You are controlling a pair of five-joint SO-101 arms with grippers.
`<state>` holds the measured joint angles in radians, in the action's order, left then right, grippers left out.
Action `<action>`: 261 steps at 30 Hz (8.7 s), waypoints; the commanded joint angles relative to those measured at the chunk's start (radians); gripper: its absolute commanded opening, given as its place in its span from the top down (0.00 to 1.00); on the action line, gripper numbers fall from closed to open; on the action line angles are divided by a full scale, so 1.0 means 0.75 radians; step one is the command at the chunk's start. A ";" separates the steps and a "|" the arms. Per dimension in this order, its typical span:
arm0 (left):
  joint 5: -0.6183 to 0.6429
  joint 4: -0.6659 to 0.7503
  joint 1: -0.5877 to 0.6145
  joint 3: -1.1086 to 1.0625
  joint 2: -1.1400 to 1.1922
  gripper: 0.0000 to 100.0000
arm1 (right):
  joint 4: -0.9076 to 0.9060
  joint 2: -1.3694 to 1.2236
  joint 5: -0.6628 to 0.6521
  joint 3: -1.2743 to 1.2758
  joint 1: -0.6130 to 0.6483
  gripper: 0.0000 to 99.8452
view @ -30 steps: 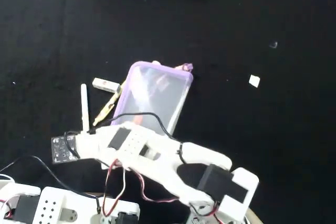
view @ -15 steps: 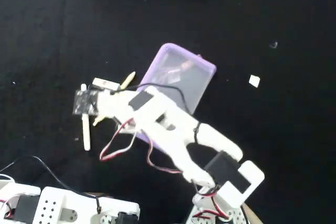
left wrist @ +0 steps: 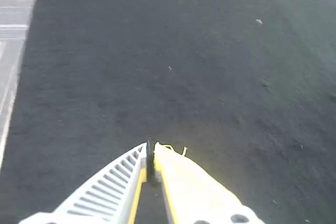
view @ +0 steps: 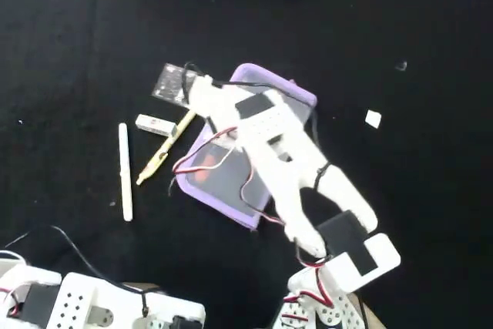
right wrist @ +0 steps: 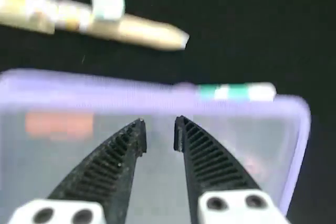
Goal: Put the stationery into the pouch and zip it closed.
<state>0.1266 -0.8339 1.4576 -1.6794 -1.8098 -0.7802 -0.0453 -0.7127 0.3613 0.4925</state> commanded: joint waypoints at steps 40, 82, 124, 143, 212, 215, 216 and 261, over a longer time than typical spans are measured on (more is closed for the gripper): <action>0.000 -0.078 -0.179 -0.026 -0.010 0.97 | -0.925 -0.895 0.098 -1.615 0.045 0.89; 0.000 -0.076 -0.191 -0.026 -0.010 0.97 | -1.313 -0.451 -0.121 -0.756 -0.413 0.89; 0.000 -0.076 -0.191 -0.026 -0.010 0.97 | -0.669 -1.151 -0.100 -1.597 -0.397 0.79; 0.000 -0.078 -0.191 -0.026 -0.010 0.97 | -0.663 -1.288 -0.149 -1.646 -0.417 0.84; 0.000 -0.221 -0.584 0.024 -0.012 0.64 | -0.888 -0.302 -0.020 -2.652 -0.037 0.99; 0.010 -0.219 -0.695 0.111 -0.012 0.65 | -0.900 -0.263 -0.020 -2.652 -0.020 0.99; 0.010 -0.221 -0.733 0.148 -0.012 0.66 | -0.914 -0.244 -0.018 -2.652 -0.014 0.99; 0.088 0.098 -2.607 0.652 -0.012 0.68 | -1.056 0.019 0.158 -2.378 0.180 0.99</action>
<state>0.2064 -0.8216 -0.5969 -1.2114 -1.8190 -1.5428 -0.1174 -0.6053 -1.4170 0.5953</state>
